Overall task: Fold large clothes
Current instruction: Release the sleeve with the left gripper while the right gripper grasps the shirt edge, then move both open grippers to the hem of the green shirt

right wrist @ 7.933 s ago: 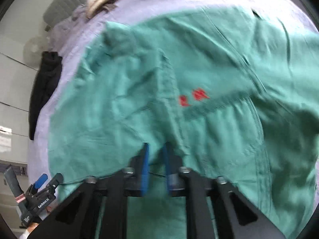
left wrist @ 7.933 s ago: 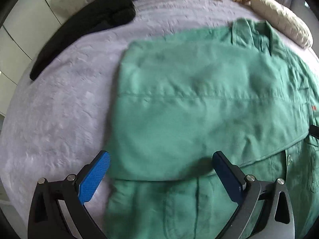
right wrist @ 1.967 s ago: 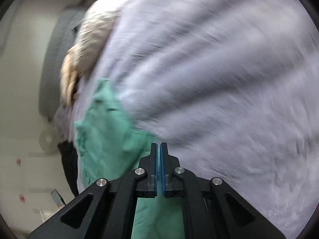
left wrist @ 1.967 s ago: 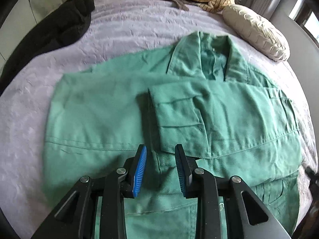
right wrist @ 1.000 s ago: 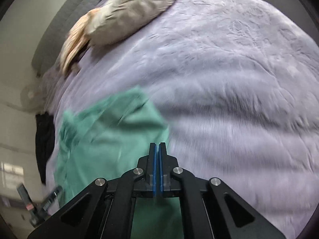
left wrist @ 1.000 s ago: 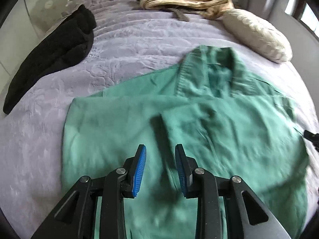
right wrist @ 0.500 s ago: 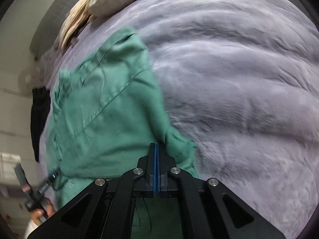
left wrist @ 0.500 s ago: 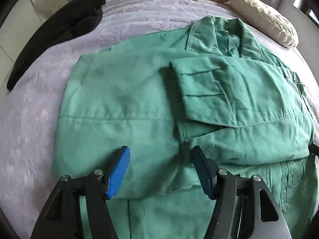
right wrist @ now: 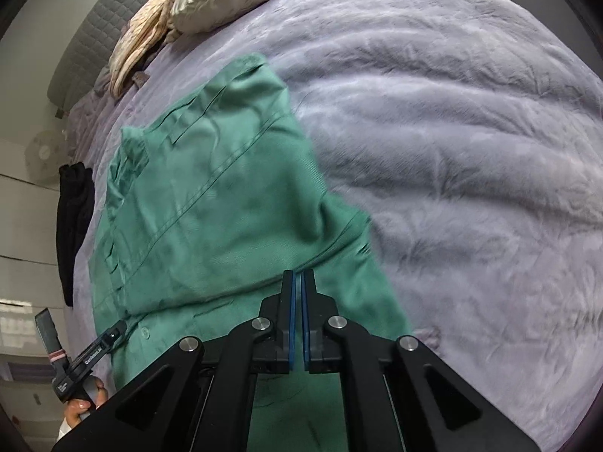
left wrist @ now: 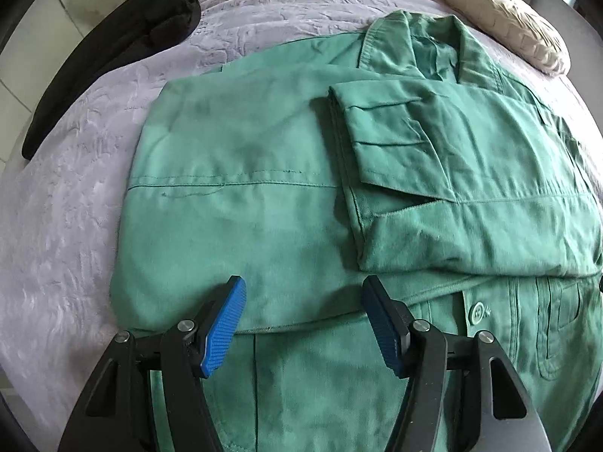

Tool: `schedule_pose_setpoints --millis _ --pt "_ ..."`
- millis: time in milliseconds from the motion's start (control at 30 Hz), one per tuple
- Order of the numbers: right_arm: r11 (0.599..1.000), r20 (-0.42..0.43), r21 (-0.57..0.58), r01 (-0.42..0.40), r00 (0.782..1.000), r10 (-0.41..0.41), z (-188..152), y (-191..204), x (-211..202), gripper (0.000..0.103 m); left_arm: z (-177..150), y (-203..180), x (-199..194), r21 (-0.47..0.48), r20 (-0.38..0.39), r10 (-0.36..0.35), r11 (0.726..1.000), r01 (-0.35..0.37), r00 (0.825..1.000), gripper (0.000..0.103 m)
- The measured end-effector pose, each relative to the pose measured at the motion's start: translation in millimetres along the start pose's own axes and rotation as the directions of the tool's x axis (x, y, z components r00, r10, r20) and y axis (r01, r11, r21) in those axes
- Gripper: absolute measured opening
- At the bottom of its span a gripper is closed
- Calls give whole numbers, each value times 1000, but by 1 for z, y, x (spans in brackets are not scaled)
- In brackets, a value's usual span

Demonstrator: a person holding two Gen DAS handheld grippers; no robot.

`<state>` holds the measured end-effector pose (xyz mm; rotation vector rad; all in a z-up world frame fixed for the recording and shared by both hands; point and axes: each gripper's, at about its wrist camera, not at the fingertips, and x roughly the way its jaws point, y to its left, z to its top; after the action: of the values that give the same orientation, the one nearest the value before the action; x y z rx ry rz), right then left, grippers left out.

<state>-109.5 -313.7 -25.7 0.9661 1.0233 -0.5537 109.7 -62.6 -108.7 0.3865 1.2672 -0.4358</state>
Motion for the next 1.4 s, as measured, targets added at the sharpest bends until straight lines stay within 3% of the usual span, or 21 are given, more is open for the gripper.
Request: schedule_pose_setpoints --millis 233,267,300,333,567,633,667,700,733,1000,1100,1167,1267,1400 --pt "1000 -30 6 -3 1000 3 -11 9 11 3 -9 -7 -8 10 -15 2 1000 -2 1000 68" --pt "1000 -32 7 -4 999 4 -12 9 12 3 -10 -7 -8 9 -14 7 1000 -7 1000 74" --pt "1000 -35 7 -5 999 5 -12 10 13 3 -9 -6 -8 8 -10 13 1000 -13 1000 91" --pt "1000 -37 7 -7 999 7 -13 10 13 3 -11 -6 -11 0 5 19 1000 -19 1000 97" --pt "1000 -50 21 -21 999 22 -15 12 19 6 -17 -4 -11 3 2 7 1000 -7 1000 97" --pt "999 -47 18 -29 998 29 -15 14 19 26 -19 -5 -11 17 4 15 1000 -15 1000 98" --pt "999 -36 15 -31 999 31 -15 15 17 51 -21 -7 -12 26 3 16 1000 -16 1000 98" --pt "999 -22 11 -35 999 35 -15 16 15 70 -22 -9 -12 33 -4 11 999 -11 1000 98" --pt "999 -5 1 -45 999 45 -14 18 12 72 -23 -11 -12 36 -11 2 999 -2 1000 98" --pt "994 -6 -23 -109 994 109 -2 32 22 72 -24 -23 -18 31 -17 1 1000 -1 1000 98" --pt "997 -19 -5 -83 996 83 2 32 37 72 -24 -28 -17 33 -29 1 999 0 1000 98" --pt "997 -25 37 -68 997 69 3 26 41 66 -26 -32 -17 46 -38 14 999 -12 999 98" --pt "997 -19 35 -64 998 65 2 22 33 67 -27 -34 -17 55 -38 14 998 -12 999 98" --pt "995 -53 26 -97 994 98 -3 14 24 67 -26 -38 -15 49 -44 13 999 -11 999 98"
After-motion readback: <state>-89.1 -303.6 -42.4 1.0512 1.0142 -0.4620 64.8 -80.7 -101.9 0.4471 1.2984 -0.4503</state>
